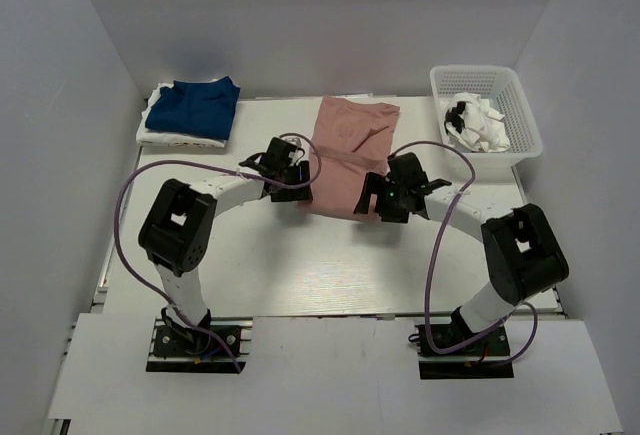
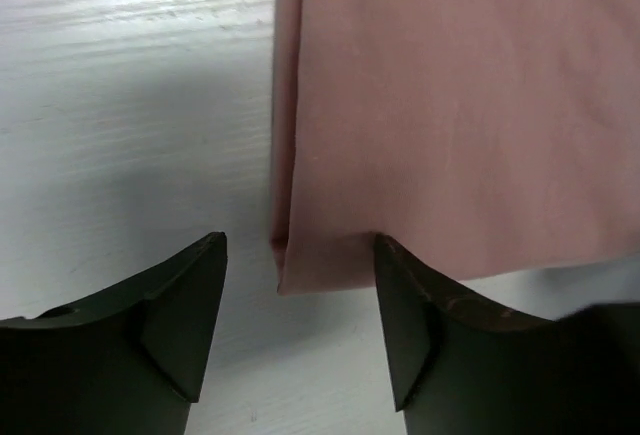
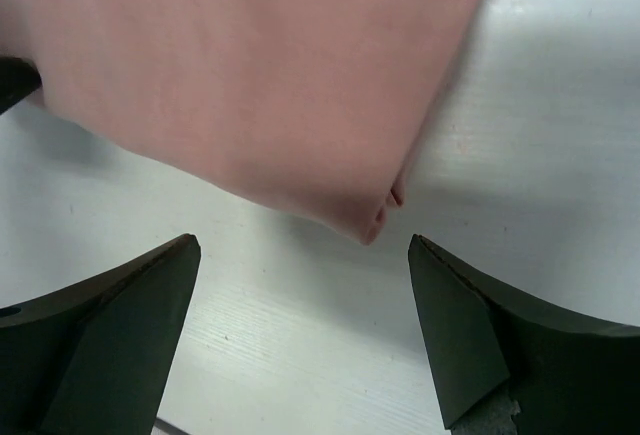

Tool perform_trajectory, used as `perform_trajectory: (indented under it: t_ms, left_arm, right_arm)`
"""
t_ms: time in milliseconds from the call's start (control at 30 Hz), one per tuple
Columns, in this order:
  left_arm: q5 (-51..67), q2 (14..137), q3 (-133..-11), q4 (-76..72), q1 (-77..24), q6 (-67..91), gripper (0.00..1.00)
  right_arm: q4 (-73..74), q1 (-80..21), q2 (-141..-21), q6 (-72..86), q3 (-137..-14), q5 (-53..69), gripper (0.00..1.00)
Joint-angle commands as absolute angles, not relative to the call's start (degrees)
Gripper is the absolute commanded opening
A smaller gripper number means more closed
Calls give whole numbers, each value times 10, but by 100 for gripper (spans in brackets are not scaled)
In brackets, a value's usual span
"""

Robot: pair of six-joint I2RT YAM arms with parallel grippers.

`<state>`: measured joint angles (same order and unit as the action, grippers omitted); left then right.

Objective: Fold and stack the t-shirts

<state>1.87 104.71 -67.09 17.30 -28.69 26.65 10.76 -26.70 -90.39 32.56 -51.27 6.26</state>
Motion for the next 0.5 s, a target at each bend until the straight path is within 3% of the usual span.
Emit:
perform_trajectory:
  t_ms: [0, 100, 267, 367, 467]
  left_arm:
    - [57, 1063, -671, 165, -285, 272, 68]
    - [57, 1071, -665, 165, -290, 272, 54]
    - [79, 1071, -626, 152, -290, 277, 46]
    - [79, 1079, -620, 147, -285, 282, 40]
    - [79, 1092, -625, 152, -285, 282, 32]
  right_arm:
    - [76, -260, -911, 371, -497, 90, 90]
    - [40, -254, -912, 394, -470, 90, 90]
    - [-16, -245, -904, 448, -430, 83, 87]
    - [-47, -243, -909, 474, -406, 86, 82]
    - [-86, -233, -911, 500, -382, 96, 71]
